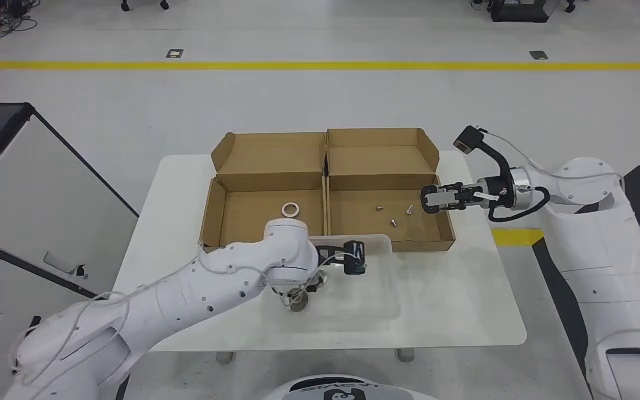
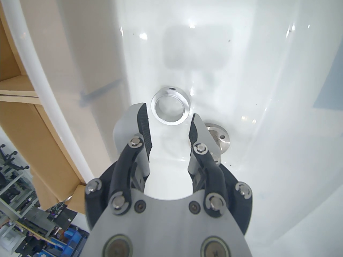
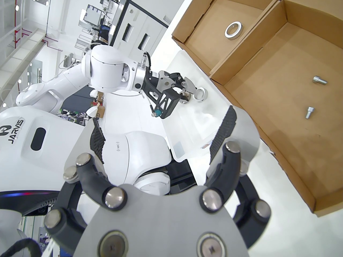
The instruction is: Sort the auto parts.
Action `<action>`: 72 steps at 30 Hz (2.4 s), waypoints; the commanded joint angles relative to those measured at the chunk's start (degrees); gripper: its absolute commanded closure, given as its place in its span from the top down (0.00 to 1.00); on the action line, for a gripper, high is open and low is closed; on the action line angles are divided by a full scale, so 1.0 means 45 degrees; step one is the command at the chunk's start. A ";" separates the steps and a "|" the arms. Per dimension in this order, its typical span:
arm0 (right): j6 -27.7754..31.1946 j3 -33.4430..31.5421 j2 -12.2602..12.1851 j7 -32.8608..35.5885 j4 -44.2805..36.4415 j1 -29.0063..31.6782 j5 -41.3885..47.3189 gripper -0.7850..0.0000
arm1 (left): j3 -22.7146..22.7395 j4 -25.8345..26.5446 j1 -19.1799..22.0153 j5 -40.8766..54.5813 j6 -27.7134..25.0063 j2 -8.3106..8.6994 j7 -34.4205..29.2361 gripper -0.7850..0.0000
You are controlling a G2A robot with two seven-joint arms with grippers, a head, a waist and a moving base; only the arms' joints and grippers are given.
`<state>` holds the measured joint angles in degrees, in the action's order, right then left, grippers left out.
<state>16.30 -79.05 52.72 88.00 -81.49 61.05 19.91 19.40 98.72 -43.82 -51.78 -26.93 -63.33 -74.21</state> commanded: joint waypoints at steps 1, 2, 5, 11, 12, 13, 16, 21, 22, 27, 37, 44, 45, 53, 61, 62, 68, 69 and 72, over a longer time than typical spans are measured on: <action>0.0000 0.0000 0.0000 0.0000 0.0000 0.0000 -0.0001 1.00 | -0.0108 -0.0244 0.0052 -0.0043 0.0009 -0.0132 0.0019 0.45; 0.0000 0.0000 0.0000 0.0000 0.0000 0.0000 -0.0001 1.00 | -0.0134 -0.0307 0.0080 -0.0059 0.0004 -0.0185 0.0056 0.45; 0.0000 0.0000 0.0000 0.0000 0.0000 0.0000 -0.0001 1.00 | -0.0181 -0.0556 0.0127 -0.0190 0.0054 -0.0313 0.0177 0.45; 0.0000 0.0000 0.0000 0.0000 0.0000 0.0000 -0.0001 1.00 | -0.0281 -0.0975 0.0146 -0.0301 0.0048 -0.0520 0.0152 0.44; 0.0000 0.0000 0.0000 0.0000 0.0000 0.0000 -0.0001 1.00 | -0.0299 -0.1027 0.0155 -0.0306 0.0028 -0.0552 0.0112 0.44; 0.0000 0.0000 0.0000 0.0000 0.0000 0.0000 -0.0001 1.00 | -0.0313 -0.1066 0.0156 -0.0294 0.0013 -0.0583 0.0088 0.44; 0.0000 0.0000 0.0000 0.0000 0.0000 0.0000 -0.0001 1.00 | -0.0335 -0.1176 0.0158 -0.0217 -0.0054 -0.0662 0.0006 0.47; 0.0000 0.0000 0.0000 0.0000 0.0000 0.0000 -0.0001 1.00 | -0.0323 -0.1292 0.0155 -0.0147 -0.0116 -0.0756 -0.0124 0.47; 0.0000 0.0000 0.0000 0.0000 0.0000 0.0000 -0.0001 1.00 | -0.0300 -0.1298 0.0148 -0.0156 -0.0089 -0.0769 -0.0096 0.47; 0.0000 0.0000 0.0000 0.0000 0.0000 0.0000 -0.0001 1.00 | -0.0203 -0.1301 0.0097 -0.0281 -0.0076 -0.0791 -0.0088 0.44; 0.0000 0.0000 0.0000 0.0000 0.0000 0.0000 -0.0001 1.00 | -0.0115 -0.1401 -0.0025 -0.0539 -0.0089 -0.0860 -0.0173 0.41; 0.0000 0.0000 0.0000 0.0000 0.0000 0.0000 -0.0001 1.00 | -0.0013 -0.1435 -0.0093 -0.0635 -0.0132 -0.0902 -0.0172 0.39; 0.0000 0.0000 0.0000 0.0000 0.0000 0.0000 -0.0001 1.00 | 0.0004 -0.1449 -0.0104 -0.0646 -0.0121 -0.0910 -0.0157 0.38; 0.0000 0.0000 0.0000 0.0000 0.0000 0.0000 -0.0001 1.00 | 0.0114 -0.1453 -0.0155 -0.0732 -0.0142 -0.0965 -0.0180 0.37; 0.0000 0.0000 0.0000 0.0000 0.0000 0.0000 -0.0001 1.00 | 0.0251 -0.1487 -0.0242 -0.0825 -0.0186 -0.0989 -0.0216 0.36; 0.0000 0.0000 0.0000 0.0000 0.0000 0.0000 -0.0001 1.00 | 0.0246 -0.1526 -0.0252 -0.0844 -0.0202 -0.0993 -0.0232 0.36; 0.0000 0.0000 0.0000 0.0000 0.0000 0.0000 -0.0001 1.00 | 0.0172 -0.1804 -0.0296 -0.0906 -0.0296 -0.1093 -0.0271 0.37; 0.0000 0.0000 0.0000 0.0000 0.0000 0.0000 -0.0001 1.00 | 0.0152 -0.1833 -0.0299 -0.0842 -0.0336 -0.1122 -0.0316 0.38; 0.0000 0.0000 0.0000 0.0000 0.0000 0.0000 -0.0001 1.00 | 0.0081 -0.1823 -0.0279 -0.0601 -0.0377 -0.1167 -0.0321 0.40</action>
<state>16.30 -79.05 52.72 88.00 -81.49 61.05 19.91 19.95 90.52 -45.17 -55.02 -28.64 -68.52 -75.66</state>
